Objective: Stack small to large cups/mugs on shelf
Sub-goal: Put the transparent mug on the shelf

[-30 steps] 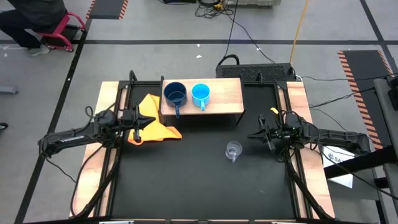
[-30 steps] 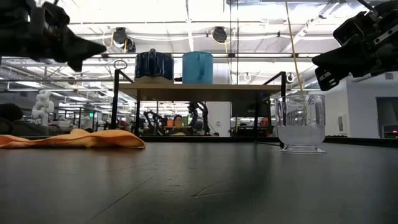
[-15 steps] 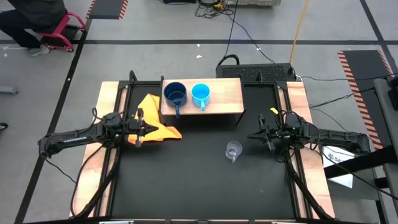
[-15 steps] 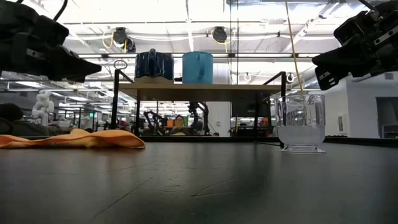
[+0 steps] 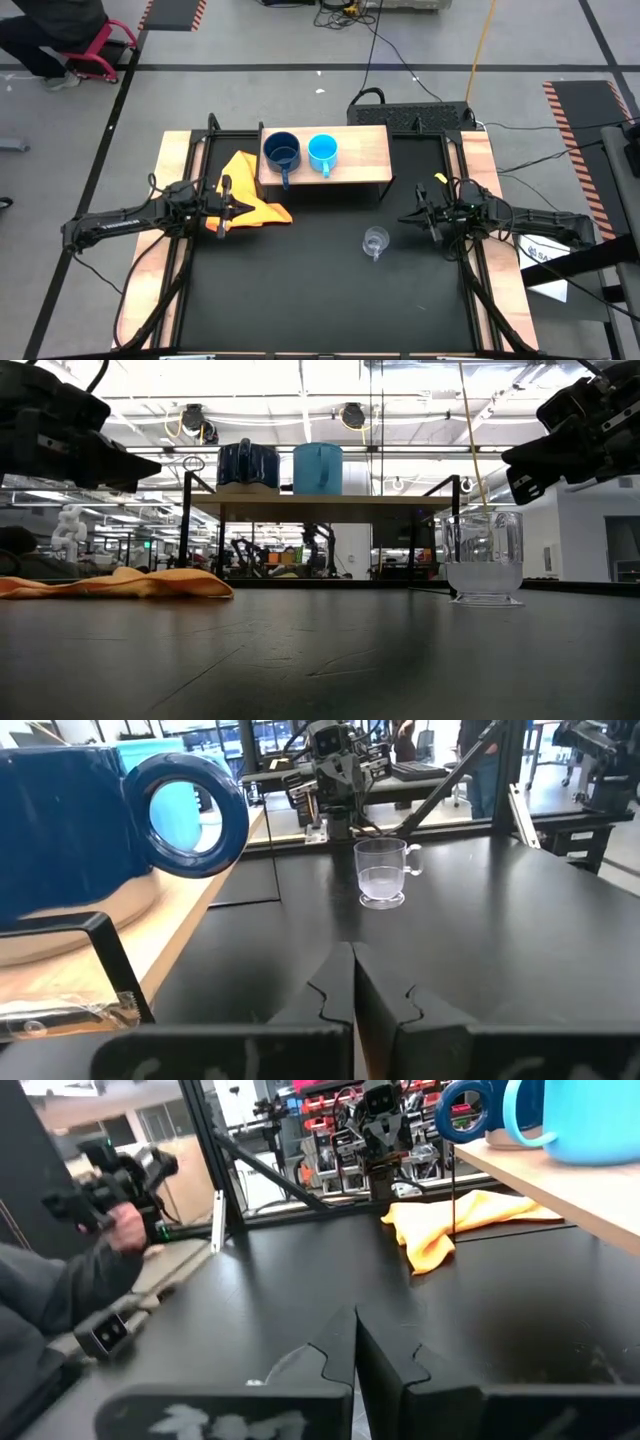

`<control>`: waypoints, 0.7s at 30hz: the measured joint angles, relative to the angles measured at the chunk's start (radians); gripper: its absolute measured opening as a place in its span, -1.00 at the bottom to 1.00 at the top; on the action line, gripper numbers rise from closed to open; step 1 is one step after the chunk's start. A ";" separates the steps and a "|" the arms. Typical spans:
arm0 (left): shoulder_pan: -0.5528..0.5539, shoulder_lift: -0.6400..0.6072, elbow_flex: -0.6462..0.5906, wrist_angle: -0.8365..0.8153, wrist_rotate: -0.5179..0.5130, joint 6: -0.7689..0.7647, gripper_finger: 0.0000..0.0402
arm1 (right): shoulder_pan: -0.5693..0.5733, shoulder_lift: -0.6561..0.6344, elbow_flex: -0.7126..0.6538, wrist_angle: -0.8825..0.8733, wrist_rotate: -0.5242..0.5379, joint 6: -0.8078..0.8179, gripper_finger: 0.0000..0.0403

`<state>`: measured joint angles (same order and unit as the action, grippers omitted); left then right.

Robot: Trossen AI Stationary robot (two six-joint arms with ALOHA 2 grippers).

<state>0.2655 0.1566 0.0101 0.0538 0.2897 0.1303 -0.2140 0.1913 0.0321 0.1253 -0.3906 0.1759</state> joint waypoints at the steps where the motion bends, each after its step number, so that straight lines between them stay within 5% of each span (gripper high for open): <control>1: 0.000 0.000 0.000 0.000 0.000 -0.007 -0.98 | 0.000 0.000 0.000 0.006 0.000 0.017 -1.00; 21: 0.000 0.000 0.001 -0.007 -0.037 -0.058 -0.98 | 0.000 0.000 0.000 0.096 -0.002 0.084 -1.00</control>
<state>0.2659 0.1570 0.0109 0.0469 0.2527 0.0723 -0.2142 0.1909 0.0322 0.2212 -0.3930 0.2594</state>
